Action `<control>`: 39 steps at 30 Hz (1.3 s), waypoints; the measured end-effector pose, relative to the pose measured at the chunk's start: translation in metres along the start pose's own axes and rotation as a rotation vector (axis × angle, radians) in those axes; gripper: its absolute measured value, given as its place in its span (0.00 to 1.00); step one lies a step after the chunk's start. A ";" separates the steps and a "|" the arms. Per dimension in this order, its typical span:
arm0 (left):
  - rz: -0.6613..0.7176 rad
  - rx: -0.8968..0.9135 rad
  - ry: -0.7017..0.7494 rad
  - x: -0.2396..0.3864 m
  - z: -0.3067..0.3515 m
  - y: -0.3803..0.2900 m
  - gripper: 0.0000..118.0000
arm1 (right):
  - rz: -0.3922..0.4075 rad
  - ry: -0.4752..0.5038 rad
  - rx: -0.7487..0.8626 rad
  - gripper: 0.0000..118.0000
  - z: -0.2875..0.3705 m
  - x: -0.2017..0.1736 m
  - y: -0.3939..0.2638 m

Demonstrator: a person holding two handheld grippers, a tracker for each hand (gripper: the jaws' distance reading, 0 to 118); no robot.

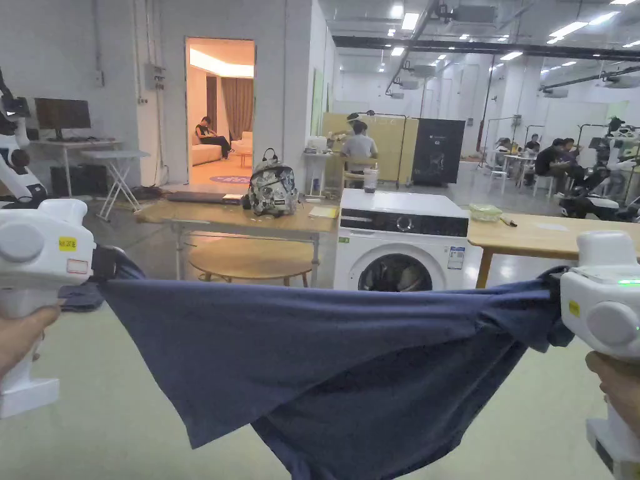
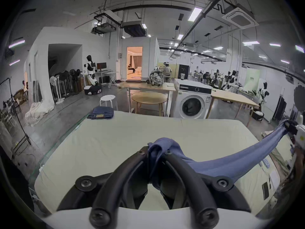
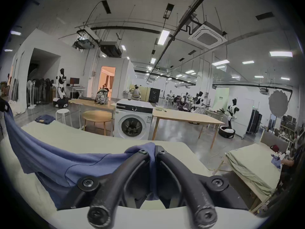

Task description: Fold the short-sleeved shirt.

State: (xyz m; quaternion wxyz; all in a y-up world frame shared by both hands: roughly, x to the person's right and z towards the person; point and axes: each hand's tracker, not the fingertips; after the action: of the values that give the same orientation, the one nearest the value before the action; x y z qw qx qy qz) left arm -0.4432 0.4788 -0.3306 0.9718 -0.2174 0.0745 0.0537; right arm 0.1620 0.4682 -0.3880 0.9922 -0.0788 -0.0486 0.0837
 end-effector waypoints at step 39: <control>0.009 -0.116 -0.060 0.011 -0.009 -0.140 0.04 | 0.087 -0.053 -0.066 0.03 0.048 -0.006 -0.108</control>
State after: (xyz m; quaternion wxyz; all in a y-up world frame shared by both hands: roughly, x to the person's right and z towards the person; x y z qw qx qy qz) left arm -0.4147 0.3501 -0.2824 0.9590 -0.2715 0.0432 0.0687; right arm 0.1680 0.3696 -0.3238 0.9828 -0.1113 -0.0741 0.1274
